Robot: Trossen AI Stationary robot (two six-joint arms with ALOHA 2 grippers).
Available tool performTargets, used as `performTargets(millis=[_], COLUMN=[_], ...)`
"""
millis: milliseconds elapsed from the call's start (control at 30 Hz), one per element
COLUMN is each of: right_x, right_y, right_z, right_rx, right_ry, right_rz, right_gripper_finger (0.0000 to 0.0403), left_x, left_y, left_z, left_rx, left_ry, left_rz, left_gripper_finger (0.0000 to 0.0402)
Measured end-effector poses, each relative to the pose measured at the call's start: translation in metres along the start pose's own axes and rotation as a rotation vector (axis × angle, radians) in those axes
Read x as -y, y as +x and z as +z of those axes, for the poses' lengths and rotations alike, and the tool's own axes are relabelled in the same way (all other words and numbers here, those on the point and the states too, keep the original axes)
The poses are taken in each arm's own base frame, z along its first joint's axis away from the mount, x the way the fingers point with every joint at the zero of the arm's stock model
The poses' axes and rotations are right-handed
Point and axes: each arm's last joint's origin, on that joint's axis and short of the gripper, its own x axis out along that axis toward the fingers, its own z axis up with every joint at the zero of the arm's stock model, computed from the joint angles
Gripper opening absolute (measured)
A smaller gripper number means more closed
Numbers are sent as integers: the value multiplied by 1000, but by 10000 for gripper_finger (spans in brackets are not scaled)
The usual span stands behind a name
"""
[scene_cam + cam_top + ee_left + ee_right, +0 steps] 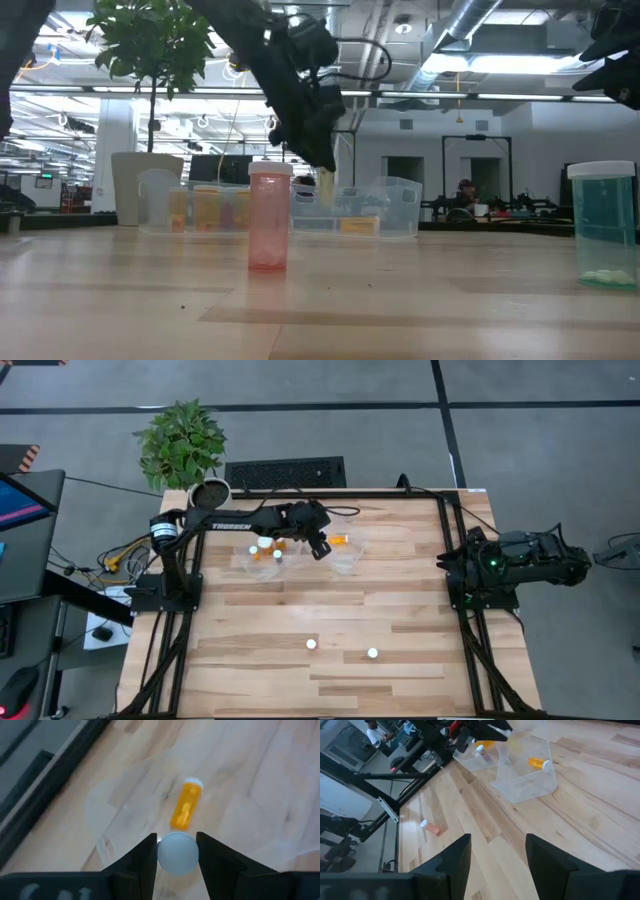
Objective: Pick and place medicine bottles into bin by pill shape (circle, oval)
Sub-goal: Put the small yellow tablet bottle into the right transparent bin, then put the small pink tablet bottle into the right transparent bin
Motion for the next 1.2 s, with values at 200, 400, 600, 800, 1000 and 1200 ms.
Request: performTargets(millis=[200,400,600,800,1000,1200], right_x=[0,0,0,0,0,0], right_y=[0,0,0,0,0,0], right_z=[0,0,0,0,0,0], right_rx=[1,2,2,2,2,2], right_ry=[18,19,19,19,19,19], right_rz=[-1,-2,-2,-2,-2,-2], right_gripper_finger=[201,201,201,201,201,201], left_x=[-13,-11,-10,-11,-11,-11], left_y=[14,25,28,28,28,27], left_z=[-2,-6,-5,-5,-5,-5], left_rx=[-19,-34,-13,-17,-21,-19], left_ry=[2,20,25,30,29,30], left_rz=[-2,-9,-10,-6,-5,18], left_gripper_finger=[121,121,123,148,168,177])
